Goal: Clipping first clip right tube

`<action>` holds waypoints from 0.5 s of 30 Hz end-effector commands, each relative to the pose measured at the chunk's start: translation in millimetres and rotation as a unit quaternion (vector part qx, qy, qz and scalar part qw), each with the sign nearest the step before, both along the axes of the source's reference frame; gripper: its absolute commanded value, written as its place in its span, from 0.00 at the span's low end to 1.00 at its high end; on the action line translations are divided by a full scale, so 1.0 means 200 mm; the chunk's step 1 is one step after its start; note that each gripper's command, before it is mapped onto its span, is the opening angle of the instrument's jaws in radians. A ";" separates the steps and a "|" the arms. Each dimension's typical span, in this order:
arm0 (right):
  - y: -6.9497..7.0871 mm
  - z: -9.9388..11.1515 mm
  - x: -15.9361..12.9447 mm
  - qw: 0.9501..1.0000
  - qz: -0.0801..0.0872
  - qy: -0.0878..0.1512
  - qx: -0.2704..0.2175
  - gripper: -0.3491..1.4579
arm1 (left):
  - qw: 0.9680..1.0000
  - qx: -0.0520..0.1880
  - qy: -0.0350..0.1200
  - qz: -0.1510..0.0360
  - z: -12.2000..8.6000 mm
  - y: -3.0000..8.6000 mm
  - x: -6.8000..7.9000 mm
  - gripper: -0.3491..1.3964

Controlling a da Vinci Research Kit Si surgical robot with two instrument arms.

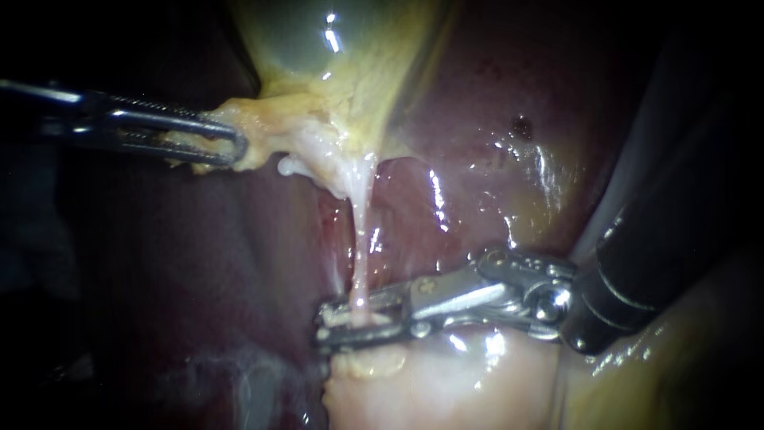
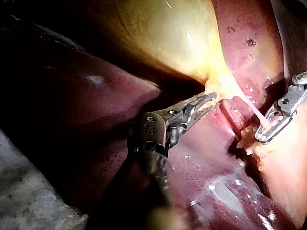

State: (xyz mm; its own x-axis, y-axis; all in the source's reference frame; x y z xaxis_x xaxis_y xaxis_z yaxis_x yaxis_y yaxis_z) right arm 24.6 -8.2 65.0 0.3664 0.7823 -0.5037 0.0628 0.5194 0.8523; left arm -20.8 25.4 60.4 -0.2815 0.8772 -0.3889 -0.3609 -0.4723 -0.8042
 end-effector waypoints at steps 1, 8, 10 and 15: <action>0.000 -0.001 0.000 1.000 0.002 -0.005 0.013 0.00 | 1.000 0.000 0.000 0.000 0.000 0.000 0.000 0.00; -0.001 0.004 -0.001 1.000 -0.003 -0.022 0.021 0.00 | 1.000 0.000 0.000 0.000 0.000 0.000 0.000 0.00; -0.001 0.004 -0.002 1.000 -0.004 -0.023 0.020 0.00 | 1.000 0.000 0.000 0.000 0.000 0.000 0.000 0.00; -0.001 0.004 -0.002 1.000 -0.004 -0.023 0.020 0.00 | 1.000 0.000 0.000 0.000 0.000 0.000 0.000 0.00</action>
